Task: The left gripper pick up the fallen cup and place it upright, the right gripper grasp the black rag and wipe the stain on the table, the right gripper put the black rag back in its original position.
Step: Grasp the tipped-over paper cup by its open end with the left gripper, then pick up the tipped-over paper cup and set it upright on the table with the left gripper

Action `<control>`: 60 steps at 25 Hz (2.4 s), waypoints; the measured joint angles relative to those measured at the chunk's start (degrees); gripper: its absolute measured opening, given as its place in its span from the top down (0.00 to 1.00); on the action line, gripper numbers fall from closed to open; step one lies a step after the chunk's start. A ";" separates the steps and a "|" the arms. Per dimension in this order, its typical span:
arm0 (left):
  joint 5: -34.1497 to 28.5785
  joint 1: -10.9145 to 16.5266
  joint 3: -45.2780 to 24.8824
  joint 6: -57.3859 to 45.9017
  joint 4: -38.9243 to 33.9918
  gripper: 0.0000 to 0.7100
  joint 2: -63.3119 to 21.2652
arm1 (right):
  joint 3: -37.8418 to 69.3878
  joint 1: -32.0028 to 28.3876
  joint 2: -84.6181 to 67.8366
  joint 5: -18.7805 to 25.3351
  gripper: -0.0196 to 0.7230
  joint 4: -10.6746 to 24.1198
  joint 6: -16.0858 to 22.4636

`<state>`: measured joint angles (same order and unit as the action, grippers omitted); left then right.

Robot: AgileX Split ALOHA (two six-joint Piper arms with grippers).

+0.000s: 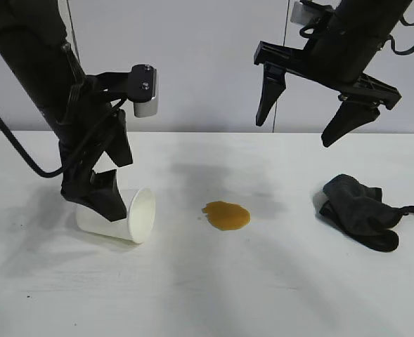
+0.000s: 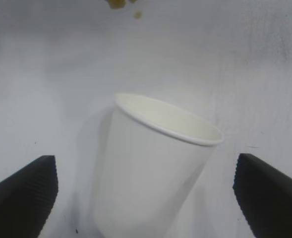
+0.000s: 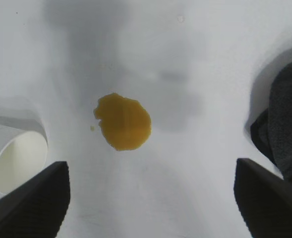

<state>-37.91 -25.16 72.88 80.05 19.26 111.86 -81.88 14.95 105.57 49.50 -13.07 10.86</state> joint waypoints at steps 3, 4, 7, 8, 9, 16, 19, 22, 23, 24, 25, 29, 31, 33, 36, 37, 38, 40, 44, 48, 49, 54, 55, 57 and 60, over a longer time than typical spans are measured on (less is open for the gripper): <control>1.32 0.00 -1.81 5.12 2.42 0.02 0.00 | 0.00 0.00 0.00 0.05 0.14 0.00 -0.05; 1.91 0.00 -2.51 6.82 3.14 0.02 0.00 | 0.00 0.00 0.00 0.05 0.14 0.00 -0.05; 4.01 0.00 -4.13 10.20 4.17 0.02 0.00 | 0.00 0.00 0.00 0.05 0.14 0.00 -0.05; 4.74 0.00 -4.46 10.61 4.30 0.02 0.00 | 0.00 0.00 0.00 0.05 0.14 0.00 -0.05; 5.49 0.00 -4.54 10.78 4.37 0.02 0.00 | 0.00 0.00 0.00 0.05 0.14 0.00 -0.05; 9.35 0.00 -4.74 11.14 5.38 0.02 0.00 | 0.00 0.00 0.00 0.05 0.14 0.00 -0.05; 9.48 0.00 -4.74 11.42 7.02 0.02 0.00 | 0.00 0.00 0.00 0.05 0.14 0.00 -0.05; 9.73 0.00 -4.74 11.61 7.50 0.02 1.03 | 0.00 0.00 0.00 0.05 0.14 0.00 -0.05; 9.73 0.00 -4.74 11.61 7.58 0.02 1.88 | 0.00 0.00 0.00 0.05 0.14 0.00 -0.05; 9.73 0.00 -4.74 11.61 7.66 0.02 2.83 | 0.00 0.00 0.00 0.05 0.14 0.00 -0.05; 9.73 0.00 -4.74 11.61 8.11 0.02 3.51 | 0.00 0.00 0.00 0.05 0.14 0.00 -0.05; 10.02 0.00 -4.74 11.63 9.11 0.03 4.48 | 0.00 0.00 0.00 0.05 0.14 0.00 -0.05; 10.09 0.00 -4.74 11.63 9.68 0.07 4.74 | 0.00 0.00 0.00 0.05 0.14 0.00 -0.05; 10.09 0.00 -4.74 11.63 9.89 0.18 4.95 | 0.00 0.00 0.00 0.05 0.14 0.00 -0.05; 10.31 0.00 -4.74 11.68 10.11 0.33 4.95 | 0.00 0.00 0.00 0.05 0.14 0.00 -0.05; 10.44 0.00 -4.74 11.73 10.36 0.35 4.95 | 0.00 0.00 0.00 0.05 0.14 0.00 -0.05; 10.52 0.00 -4.74 11.79 10.58 0.37 4.95 | 0.00 0.00 0.00 0.05 0.14 0.00 -0.05; 10.52 0.00 -4.74 11.84 11.61 0.39 4.95 | 0.00 0.00 0.00 0.05 0.14 0.00 -0.05; 8.84 0.49 -4.74 15.48 18.10 0.40 4.48 | 0.00 0.00 0.00 0.05 0.14 0.00 -0.05; 3.49 3.75 -4.74 24.63 29.83 0.40 1.86 | 0.00 0.00 0.00 0.05 0.14 0.00 -0.05; 1.47 5.45 -4.74 26.80 33.77 0.40 1.10 | 0.00 0.00 0.00 0.05 0.14 0.00 -0.05; -14.12 16.05 -5.02 40.34 53.02 0.40 0.00 | 0.00 0.00 0.00 0.05 0.14 0.00 -0.05; -16.58 18.14 -5.47 43.57 56.99 0.40 0.00 | 0.00 0.00 0.00 0.05 0.14 0.00 -0.05; -20.86 21.46 -6.58 49.46 65.14 0.40 0.00 | 0.00 0.00 0.00 0.05 0.14 0.00 -0.05; -23.57 24.29 -8.61 57.00 74.71 0.40 0.91 | 0.00 0.00 0.00 -0.42 0.14 0.00 -0.05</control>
<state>-61.49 -0.87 64.27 137.05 93.97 112.76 -81.88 14.95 105.57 49.08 -13.07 10.81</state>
